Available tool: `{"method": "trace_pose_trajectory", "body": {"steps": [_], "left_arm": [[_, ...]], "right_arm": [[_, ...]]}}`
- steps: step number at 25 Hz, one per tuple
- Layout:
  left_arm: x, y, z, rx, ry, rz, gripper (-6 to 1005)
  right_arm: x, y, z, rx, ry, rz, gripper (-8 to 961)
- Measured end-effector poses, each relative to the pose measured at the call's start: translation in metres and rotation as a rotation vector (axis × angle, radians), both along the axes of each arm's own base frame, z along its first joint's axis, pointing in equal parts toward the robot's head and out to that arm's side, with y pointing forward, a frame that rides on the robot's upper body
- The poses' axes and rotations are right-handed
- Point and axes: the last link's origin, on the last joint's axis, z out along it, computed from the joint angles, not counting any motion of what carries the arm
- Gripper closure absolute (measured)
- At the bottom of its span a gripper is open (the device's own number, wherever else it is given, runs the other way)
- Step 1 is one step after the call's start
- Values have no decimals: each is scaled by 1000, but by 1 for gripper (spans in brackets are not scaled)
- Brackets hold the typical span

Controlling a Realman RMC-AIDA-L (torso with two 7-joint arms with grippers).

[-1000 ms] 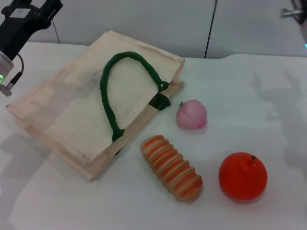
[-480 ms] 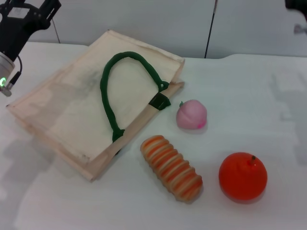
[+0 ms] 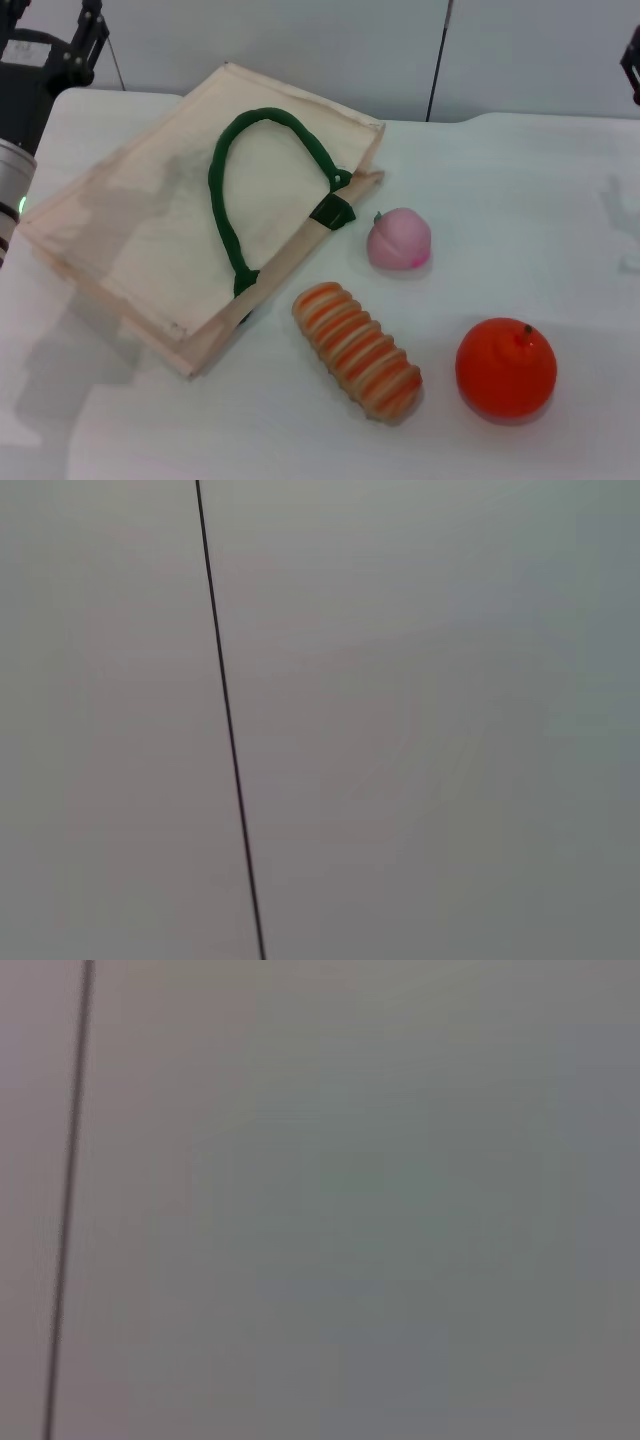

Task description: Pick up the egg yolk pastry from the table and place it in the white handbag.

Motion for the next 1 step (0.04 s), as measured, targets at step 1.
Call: {"method": "trace_pose_trajectory", "body": {"steps": [1], "left_arm": [[0,-1,-1,12,10,7,286]], "right_arm": [[2,-1,0,-1,3,-7,171]]}}
